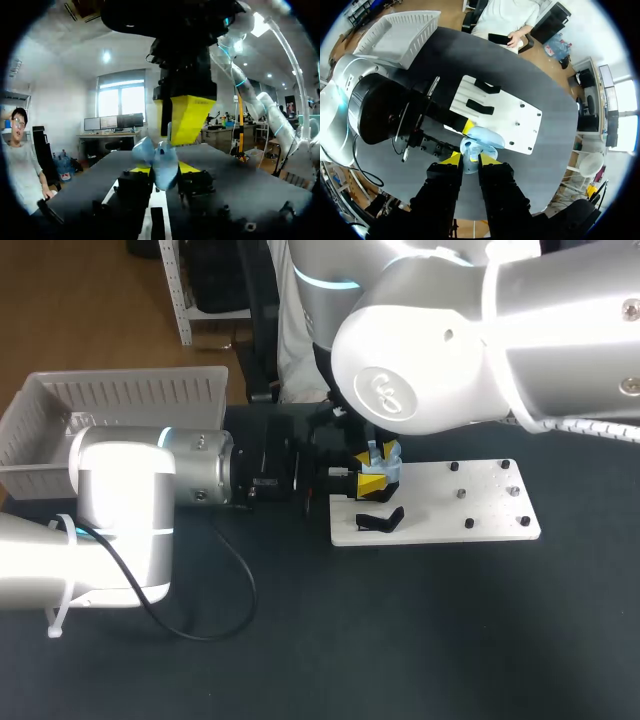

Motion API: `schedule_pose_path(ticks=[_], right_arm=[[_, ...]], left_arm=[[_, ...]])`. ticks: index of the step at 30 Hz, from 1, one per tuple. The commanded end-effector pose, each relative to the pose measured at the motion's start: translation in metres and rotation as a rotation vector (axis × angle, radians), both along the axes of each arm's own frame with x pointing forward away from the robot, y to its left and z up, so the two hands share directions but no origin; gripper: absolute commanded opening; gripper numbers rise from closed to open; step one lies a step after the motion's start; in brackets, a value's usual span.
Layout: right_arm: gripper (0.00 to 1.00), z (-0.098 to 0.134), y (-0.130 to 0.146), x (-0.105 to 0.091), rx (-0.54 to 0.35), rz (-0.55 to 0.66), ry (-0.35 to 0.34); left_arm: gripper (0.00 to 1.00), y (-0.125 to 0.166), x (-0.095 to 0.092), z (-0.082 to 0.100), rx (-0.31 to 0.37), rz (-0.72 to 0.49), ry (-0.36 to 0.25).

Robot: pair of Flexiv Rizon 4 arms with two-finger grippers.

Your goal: Pick up each earbud case from the left stands, insert the matching earbuds, close the lid, and place the case in the box.

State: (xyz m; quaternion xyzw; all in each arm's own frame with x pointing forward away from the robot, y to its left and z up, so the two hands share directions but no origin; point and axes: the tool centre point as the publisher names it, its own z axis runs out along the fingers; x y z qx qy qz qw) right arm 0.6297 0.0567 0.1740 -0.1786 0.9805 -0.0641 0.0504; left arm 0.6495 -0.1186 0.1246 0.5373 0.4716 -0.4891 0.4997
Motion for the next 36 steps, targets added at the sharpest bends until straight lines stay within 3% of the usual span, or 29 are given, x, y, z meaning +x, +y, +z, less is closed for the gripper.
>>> schedule_pose_path(ticks=[1,36], right_arm=[[0.00,-0.0010,-0.0001,0.0009,-0.001,-0.003,-0.003],[0.00,-0.0048,0.0000,0.0095,-0.006,-0.008,-0.009]], left_arm=[[0.00,-0.0009,-0.0023,-0.0005,-0.002,0.010,-0.004],[0.00,-0.0009,-0.0023,-0.0005,-0.002,0.010,-0.004]])
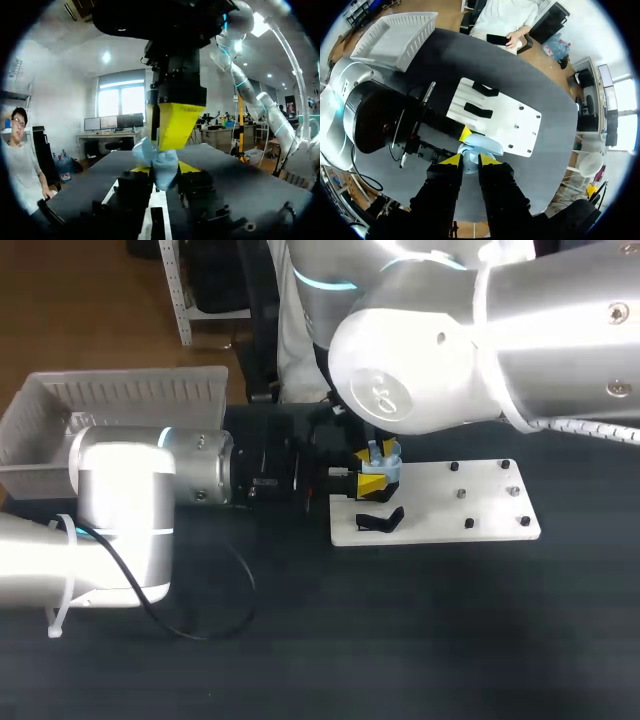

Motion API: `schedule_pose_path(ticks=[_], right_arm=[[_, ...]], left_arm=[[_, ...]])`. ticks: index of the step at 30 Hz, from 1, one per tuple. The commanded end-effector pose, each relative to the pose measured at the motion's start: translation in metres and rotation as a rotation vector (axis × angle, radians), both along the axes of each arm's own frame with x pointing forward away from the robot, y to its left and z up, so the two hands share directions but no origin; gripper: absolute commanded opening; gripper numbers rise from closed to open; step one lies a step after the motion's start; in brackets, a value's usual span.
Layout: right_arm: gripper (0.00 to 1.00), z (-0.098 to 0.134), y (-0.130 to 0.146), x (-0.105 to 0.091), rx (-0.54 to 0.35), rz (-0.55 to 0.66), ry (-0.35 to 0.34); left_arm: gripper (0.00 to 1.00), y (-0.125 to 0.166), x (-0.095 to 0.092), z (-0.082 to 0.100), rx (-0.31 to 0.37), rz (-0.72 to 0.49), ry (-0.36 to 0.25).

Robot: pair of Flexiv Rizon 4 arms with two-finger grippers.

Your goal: Pick up each earbud case from the left stands, insert the matching earbuds, close the lid, and place the case in the box.

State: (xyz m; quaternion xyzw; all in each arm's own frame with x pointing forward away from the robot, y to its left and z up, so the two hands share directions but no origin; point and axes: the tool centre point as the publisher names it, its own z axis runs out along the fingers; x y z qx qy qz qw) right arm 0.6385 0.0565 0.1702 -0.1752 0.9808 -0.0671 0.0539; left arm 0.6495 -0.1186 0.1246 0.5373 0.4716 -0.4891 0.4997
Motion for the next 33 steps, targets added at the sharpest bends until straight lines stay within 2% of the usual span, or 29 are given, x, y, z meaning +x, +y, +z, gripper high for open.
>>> schedule_pose_path(ticks=[1,27,28,29,31,32,33], right_arm=[[0.00,-0.0013,0.0001,0.0010,-0.001,-0.002,0.000],[0.02,-0.0074,-0.0012,0.0049,-0.015,-0.004,0.010],[0.24,-0.0074,-0.0011,0.0049,-0.014,-0.004,0.010],[0.33,-0.0074,-0.0011,0.0049,-0.011,-0.003,0.011],[0.46,-0.0058,-0.0008,0.0036,0.000,-0.002,0.012],[0.63,-0.0053,-0.0005,0.0034,0.000,-0.001,0.011],[0.73,-0.0042,-0.0004,0.0030,0.000,0.000,0.010]], left_arm=[[0.00,-0.0009,-0.0023,-0.0005,-0.002,0.010,-0.004],[0.00,-0.0009,-0.0023,-0.0005,-0.002,0.010,-0.004],[0.00,-0.0009,-0.0023,-0.0005,-0.002,0.010,-0.004],[0.00,-0.0009,-0.0023,-0.0005,-0.002,0.010,-0.004],[0.00,-0.0009,-0.0023,-0.0005,-0.002,0.010,-0.004],[0.00,-0.0009,-0.0023,-0.0005,-0.002,0.010,-0.004],[0.00,-0.0009,-0.0023,-0.0005,-0.002,0.010,-0.004]])
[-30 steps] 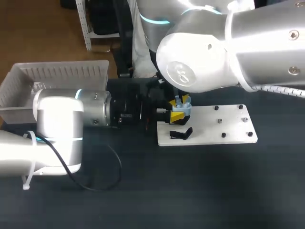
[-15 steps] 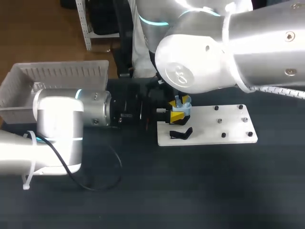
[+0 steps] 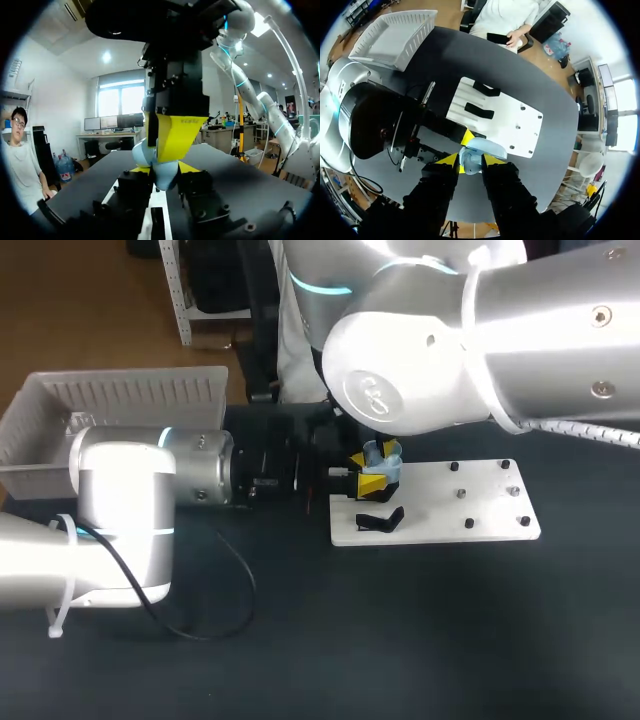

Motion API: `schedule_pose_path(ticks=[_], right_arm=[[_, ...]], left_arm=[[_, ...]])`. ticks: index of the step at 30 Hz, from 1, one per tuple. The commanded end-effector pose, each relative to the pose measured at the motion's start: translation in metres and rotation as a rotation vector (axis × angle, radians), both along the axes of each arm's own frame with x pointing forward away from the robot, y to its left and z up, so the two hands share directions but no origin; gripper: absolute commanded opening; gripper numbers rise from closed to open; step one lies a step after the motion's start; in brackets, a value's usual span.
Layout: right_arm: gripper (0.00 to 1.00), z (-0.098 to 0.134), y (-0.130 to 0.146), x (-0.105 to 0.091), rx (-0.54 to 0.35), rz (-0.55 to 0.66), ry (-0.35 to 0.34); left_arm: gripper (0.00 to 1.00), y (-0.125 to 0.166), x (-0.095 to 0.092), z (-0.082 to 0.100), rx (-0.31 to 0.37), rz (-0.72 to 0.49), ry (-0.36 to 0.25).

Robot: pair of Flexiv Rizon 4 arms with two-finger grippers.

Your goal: Pick up each earbud case from the left stands, insert the matching earbuds, close the lid, and place the case in the box.

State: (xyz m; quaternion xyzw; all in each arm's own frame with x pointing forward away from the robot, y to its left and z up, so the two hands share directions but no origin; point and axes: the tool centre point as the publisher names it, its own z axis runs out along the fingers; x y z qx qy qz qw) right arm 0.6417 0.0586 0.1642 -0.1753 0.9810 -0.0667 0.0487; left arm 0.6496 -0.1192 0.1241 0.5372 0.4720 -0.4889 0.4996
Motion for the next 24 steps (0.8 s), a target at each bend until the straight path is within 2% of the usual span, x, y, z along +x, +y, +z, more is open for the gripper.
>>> schedule_pose_path(ticks=[1,3,7,9,12,17,24], right_arm=[[0.78,0.003,-0.002,-0.001,0.003,0.001,-0.001],[0.85,0.006,-0.003,-0.003,0.007,0.001,-0.005],[0.86,0.017,-0.007,-0.007,0.038,-0.014,-0.017],[0.91,0.024,-0.012,-0.003,0.055,-0.040,-0.033],[1.00,0.031,-0.023,0.012,0.067,-0.105,-0.057],[1.00,0.034,-0.043,0.040,0.088,-0.223,-0.093],[1.00,0.023,-0.061,0.067,0.073,-0.304,-0.076]], left_arm=[[0.00,0.000,-0.002,0.000,-0.003,0.009,-0.005],[0.00,0.000,-0.002,0.000,-0.003,0.009,-0.005],[0.00,0.000,-0.002,0.000,-0.003,0.009,-0.005],[0.00,0.000,-0.002,0.000,-0.003,0.009,-0.005],[0.00,0.000,-0.002,0.000,-0.003,0.009,-0.005],[0.00,0.000,-0.002,0.000,-0.003,0.009,-0.005],[0.00,0.000,-0.002,0.000,-0.003,0.009,-0.005]])
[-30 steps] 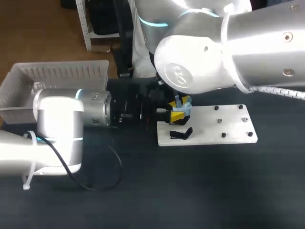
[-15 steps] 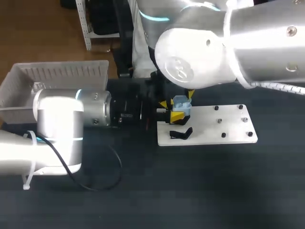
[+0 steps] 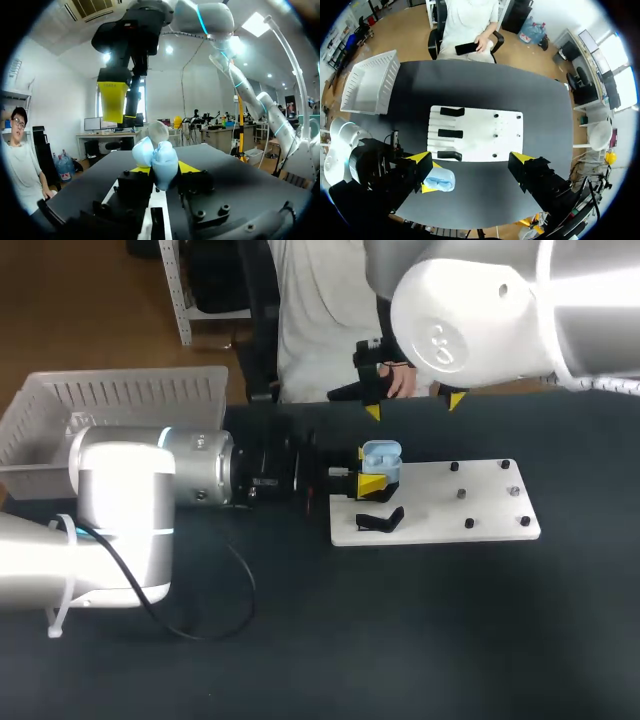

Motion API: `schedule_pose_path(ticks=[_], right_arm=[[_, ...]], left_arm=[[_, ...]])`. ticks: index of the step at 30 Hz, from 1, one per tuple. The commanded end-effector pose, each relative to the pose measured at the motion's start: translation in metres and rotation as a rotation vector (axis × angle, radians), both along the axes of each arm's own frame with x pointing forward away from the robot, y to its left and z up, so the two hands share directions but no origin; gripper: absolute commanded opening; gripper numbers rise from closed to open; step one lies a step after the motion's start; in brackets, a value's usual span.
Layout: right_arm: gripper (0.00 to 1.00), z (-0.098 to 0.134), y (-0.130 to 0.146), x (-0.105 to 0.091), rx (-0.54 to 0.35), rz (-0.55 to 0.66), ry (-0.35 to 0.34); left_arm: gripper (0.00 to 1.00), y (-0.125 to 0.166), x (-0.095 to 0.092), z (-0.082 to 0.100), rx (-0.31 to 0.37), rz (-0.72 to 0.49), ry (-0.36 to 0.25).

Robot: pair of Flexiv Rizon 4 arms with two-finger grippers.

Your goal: Pick up each earbud case from the left stands, insert the matching earbuds, close the lid, and place the case in the box.

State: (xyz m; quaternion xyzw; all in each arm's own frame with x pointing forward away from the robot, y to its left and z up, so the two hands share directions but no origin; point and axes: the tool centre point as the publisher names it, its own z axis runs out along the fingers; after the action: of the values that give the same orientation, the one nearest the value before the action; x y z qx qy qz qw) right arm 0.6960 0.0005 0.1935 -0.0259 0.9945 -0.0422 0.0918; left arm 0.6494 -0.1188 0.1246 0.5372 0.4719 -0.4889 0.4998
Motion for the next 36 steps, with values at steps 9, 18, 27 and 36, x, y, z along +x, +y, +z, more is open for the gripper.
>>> schedule_pose_path(ticks=[9,18,27,36], right_arm=[[1.00,-0.025,-0.010,0.015,-0.016,-0.027,0.074],[1.00,-0.036,-0.008,-0.003,-0.010,-0.009,0.123],[1.00,-0.034,-0.011,-0.025,0.003,0.001,0.142],[1.00,-0.038,-0.012,-0.036,0.015,0.013,0.169]], left_arm=[[0.00,-0.001,-0.002,0.000,-0.003,0.009,-0.005],[0.00,-0.001,-0.002,0.000,-0.003,0.009,-0.005],[0.00,-0.001,-0.002,0.000,-0.003,0.009,-0.005],[0.00,-0.001,-0.002,0.000,-0.003,0.009,-0.005]])
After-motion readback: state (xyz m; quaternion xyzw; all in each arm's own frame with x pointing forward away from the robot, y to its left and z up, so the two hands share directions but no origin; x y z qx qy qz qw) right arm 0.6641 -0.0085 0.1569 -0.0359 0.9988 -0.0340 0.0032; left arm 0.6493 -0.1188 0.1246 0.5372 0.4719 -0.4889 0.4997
